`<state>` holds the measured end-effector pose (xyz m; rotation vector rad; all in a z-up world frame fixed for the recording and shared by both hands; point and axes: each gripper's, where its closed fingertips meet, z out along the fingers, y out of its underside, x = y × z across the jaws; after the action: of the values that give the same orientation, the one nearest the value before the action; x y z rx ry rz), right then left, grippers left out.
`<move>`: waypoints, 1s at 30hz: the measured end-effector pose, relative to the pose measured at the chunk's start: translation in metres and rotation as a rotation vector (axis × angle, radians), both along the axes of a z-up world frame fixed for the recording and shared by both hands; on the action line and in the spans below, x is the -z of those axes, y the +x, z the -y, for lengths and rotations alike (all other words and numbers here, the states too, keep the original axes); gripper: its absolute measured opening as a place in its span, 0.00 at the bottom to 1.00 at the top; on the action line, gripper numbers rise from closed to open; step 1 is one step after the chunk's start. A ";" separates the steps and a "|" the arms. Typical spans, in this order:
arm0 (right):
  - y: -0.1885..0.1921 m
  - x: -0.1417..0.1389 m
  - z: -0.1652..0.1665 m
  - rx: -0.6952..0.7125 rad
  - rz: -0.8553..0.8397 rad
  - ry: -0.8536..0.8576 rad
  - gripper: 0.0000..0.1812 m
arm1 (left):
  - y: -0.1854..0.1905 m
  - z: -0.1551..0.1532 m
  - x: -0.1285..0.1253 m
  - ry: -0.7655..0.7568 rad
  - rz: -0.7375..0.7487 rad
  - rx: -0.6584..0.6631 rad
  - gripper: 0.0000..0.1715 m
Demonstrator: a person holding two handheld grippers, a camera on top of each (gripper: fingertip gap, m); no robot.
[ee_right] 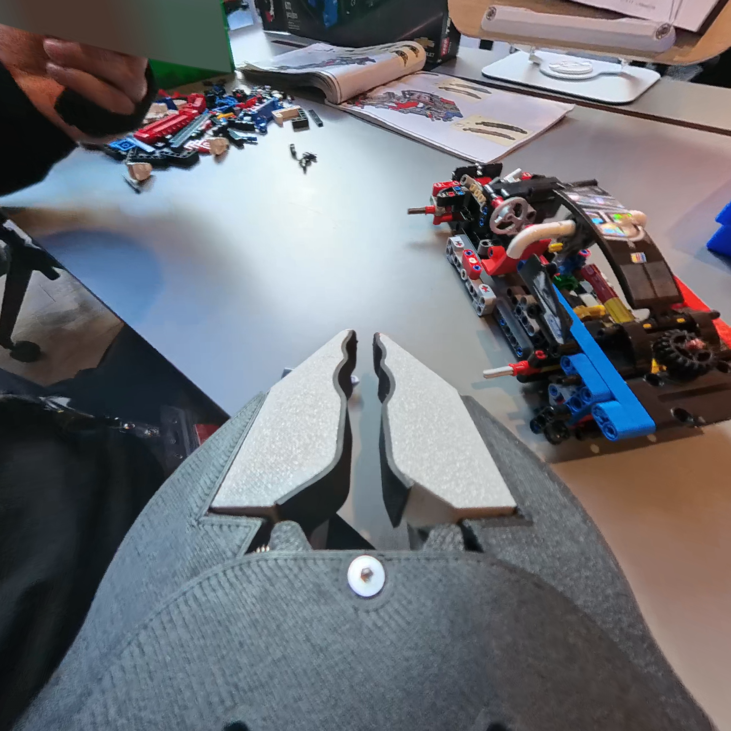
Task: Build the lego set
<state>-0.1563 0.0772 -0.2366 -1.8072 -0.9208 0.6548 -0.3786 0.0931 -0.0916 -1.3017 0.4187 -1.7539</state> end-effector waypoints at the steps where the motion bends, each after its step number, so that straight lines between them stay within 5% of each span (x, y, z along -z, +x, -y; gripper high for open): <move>1: -0.003 -0.001 0.002 -0.020 0.005 0.006 0.03 | 0.000 0.002 0.003 0.018 -0.036 -0.028 0.04; 10: -0.042 -0.024 -0.028 -0.140 0.133 0.135 0.05 | -0.040 -0.018 0.035 0.318 -0.584 -0.497 0.04; 18: -0.117 -0.051 -0.077 -0.245 0.096 0.146 0.06 | -0.089 -0.033 0.042 0.546 -0.913 -0.754 0.04; 23: -0.185 -0.057 -0.102 -0.354 0.068 0.165 0.05 | -0.124 -0.050 0.052 0.389 -0.910 -0.921 0.04; 30: -0.238 -0.039 -0.121 -0.470 0.021 0.079 0.06 | -0.138 -0.053 0.053 0.318 -0.862 -0.966 0.04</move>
<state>-0.3945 0.1982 -0.1979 -1.5380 -1.3846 0.8754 -0.5163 0.1464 -0.1443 -1.5871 0.4026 -0.2754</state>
